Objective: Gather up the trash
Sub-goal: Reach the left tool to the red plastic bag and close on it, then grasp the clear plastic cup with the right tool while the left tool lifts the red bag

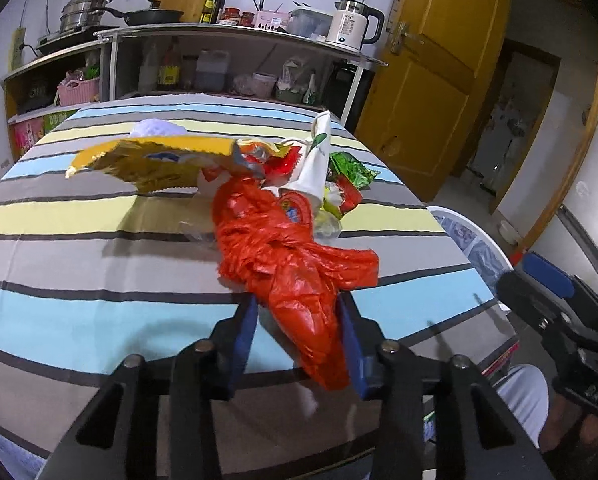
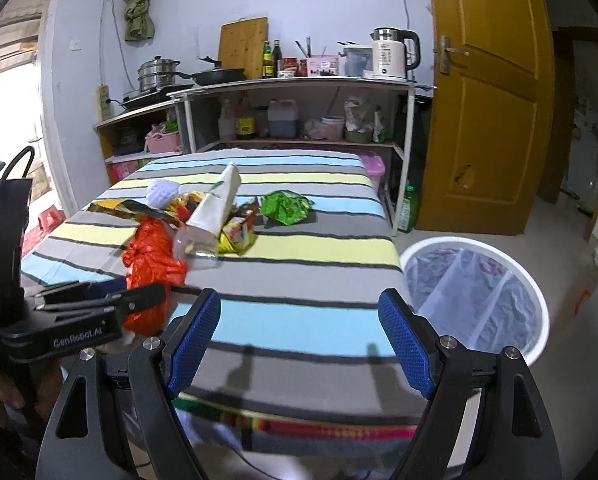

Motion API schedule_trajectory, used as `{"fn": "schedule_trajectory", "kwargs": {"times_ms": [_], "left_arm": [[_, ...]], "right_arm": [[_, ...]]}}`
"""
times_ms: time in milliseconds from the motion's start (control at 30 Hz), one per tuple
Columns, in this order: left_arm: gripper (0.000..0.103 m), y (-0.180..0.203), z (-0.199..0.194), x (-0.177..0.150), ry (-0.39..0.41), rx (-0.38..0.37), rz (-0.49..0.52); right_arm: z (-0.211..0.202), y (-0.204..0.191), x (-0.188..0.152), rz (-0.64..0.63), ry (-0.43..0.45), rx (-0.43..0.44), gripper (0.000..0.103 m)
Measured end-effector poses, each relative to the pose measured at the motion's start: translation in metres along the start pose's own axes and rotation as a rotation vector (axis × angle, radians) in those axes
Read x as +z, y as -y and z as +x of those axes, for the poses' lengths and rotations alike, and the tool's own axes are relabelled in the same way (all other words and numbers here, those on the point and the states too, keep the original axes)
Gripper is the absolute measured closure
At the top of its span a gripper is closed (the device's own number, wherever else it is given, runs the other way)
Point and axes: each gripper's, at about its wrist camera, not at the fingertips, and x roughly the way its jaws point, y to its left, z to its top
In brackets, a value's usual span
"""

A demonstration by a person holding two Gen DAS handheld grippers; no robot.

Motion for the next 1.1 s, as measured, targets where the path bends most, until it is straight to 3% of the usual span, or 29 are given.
{"fn": "schedule_trajectory", "kwargs": {"times_ms": [33,67,533,767,933,967,1100], "left_arm": [[0.066,-0.002,-0.002,0.000,0.001,-0.001,-0.001],[0.075,-0.003,-0.003,0.000,0.002,-0.002,-0.001],[0.079,-0.032,-0.033,-0.006,0.053,0.053,-0.019],[0.079,-0.045,-0.036,-0.008,0.060,0.066,-0.034],[0.079,-0.049,-0.036,-0.007,0.064,0.062,-0.036],[0.079,-0.049,-0.036,-0.007,0.064,0.061,-0.035],[0.079,-0.046,-0.036,-0.008,0.066,0.053,-0.025]], "right_arm": [[0.003,-0.003,0.002,-0.004,0.001,0.010,0.022],[0.006,-0.006,0.005,-0.007,0.000,0.020,0.022],[0.069,-0.050,0.031,-0.015,-0.078,0.199,0.024],[0.108,-0.060,0.033,0.008,-0.181,0.248,0.036],[0.123,-0.062,0.035,0.026,-0.229,0.262,0.053],[0.125,-0.063,0.035,0.026,-0.233,0.264,0.061],[0.128,-0.062,0.035,0.021,-0.236,0.263,0.061]]}}
